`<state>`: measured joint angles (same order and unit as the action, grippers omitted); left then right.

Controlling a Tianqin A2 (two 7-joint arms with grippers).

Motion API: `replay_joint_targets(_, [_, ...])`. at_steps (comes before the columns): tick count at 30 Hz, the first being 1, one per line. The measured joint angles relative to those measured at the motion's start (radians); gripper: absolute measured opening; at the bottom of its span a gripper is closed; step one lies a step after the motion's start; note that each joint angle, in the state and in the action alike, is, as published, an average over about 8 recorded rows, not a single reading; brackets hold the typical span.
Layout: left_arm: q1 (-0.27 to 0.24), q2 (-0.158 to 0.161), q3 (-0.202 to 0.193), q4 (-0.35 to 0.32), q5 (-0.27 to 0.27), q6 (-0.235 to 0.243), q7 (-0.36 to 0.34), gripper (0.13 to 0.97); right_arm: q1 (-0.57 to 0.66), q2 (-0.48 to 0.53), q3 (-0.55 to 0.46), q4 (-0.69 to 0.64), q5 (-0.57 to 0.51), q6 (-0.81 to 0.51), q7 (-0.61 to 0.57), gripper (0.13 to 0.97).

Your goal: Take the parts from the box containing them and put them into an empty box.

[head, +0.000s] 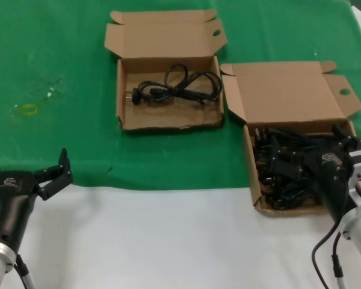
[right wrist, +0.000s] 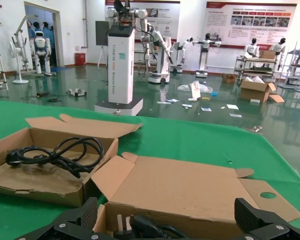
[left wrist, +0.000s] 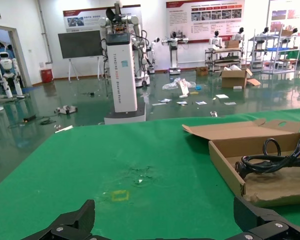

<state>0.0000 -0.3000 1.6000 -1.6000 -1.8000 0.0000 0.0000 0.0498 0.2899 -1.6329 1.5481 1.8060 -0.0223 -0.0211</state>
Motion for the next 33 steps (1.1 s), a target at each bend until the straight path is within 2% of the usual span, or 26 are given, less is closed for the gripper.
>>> replay_joint_targets(33, [0.0, 0.0, 0.0, 0.0, 0.0, 0.0, 0.0, 0.966, 0.0, 0.0, 0.0, 0.0, 0.0, 0.0, 0.0, 0.966])
